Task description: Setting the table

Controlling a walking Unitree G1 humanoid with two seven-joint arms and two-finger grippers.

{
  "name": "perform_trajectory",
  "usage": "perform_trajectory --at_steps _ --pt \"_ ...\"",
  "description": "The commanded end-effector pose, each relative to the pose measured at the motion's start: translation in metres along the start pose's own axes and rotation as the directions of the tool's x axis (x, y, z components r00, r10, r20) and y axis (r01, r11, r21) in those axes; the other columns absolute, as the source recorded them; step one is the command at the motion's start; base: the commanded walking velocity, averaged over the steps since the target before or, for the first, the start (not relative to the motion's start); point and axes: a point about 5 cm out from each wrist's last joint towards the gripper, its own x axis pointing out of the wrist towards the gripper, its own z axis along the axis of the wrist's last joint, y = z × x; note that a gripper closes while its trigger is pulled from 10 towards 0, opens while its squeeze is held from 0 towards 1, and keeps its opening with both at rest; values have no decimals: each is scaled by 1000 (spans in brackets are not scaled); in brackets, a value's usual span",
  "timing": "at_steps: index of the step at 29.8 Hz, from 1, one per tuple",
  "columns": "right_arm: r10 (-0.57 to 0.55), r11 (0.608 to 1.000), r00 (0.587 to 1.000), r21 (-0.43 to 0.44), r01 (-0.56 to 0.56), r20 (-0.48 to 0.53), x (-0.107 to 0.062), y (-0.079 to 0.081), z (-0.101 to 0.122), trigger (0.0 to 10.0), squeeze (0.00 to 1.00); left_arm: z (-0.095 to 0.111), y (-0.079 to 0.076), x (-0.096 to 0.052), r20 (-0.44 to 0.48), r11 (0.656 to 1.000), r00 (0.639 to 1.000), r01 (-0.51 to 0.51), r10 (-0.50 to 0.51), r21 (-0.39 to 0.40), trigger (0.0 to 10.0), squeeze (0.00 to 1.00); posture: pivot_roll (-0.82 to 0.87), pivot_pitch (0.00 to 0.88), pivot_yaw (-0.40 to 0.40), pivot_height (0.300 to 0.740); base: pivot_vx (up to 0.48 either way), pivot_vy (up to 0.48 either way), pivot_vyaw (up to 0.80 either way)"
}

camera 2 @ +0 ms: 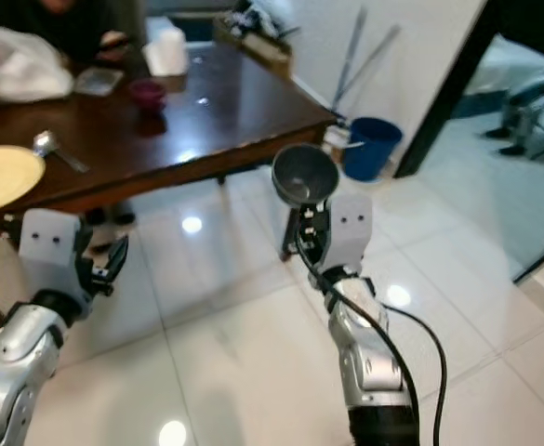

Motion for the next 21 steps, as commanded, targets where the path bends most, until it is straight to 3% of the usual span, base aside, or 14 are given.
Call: perform_trajectory --at_steps 1,21 --pt "-6 1000 1000 4 6 3 -1 -1 0 10000 0 -5 0 -2 -17 1000 1000 0 0 -3 10000 0 29 0 25 740 0 0 -788" --pt "-8 1000 1000 5 8 7 0 0 -1 10000 0 -3 -3 2 -7 1000 1000 22 -22 -1 10000 0 30 0 36 740 0 0 -788"
